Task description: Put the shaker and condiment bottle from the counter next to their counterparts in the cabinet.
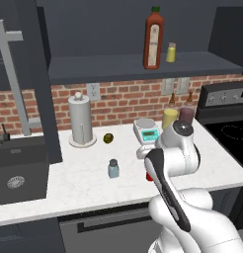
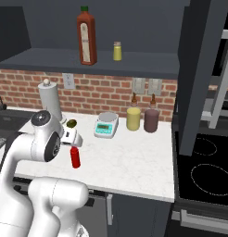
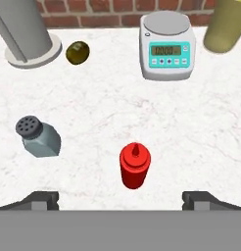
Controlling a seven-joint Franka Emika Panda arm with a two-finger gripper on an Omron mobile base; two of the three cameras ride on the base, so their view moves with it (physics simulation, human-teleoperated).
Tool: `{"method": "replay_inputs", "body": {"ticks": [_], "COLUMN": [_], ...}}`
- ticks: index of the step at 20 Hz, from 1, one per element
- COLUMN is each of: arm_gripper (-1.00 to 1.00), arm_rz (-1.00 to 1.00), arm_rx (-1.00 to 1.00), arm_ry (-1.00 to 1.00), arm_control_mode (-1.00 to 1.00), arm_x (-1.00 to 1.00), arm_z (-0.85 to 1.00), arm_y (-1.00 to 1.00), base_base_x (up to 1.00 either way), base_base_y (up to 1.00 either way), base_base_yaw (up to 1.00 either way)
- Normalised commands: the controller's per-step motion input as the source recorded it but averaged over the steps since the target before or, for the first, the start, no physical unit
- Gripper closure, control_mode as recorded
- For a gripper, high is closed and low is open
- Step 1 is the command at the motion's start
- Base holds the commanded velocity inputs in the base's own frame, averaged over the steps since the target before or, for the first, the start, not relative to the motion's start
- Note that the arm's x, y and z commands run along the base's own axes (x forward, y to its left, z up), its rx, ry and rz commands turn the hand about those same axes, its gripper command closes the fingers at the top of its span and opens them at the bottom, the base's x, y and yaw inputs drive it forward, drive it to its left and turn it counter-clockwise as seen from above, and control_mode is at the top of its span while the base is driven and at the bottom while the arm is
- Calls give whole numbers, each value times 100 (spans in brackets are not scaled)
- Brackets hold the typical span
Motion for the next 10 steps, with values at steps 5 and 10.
{"method": "replay_inputs", "body": {"ticks": [5, 10], "arm_gripper": [-100, -100], "arm_rz": [0, 0], "arm_rx": [-2, 0], "arm_ry": [-8, -4], "arm_control_mode": [-100, -100], "arm_x": [-26, -27], "arm_z": [-69, -78], "arm_y": [-7, -10], "base_base_x": [0, 0], "base_base_y": [0, 0], "base_base_yaw": [0, 0]}}
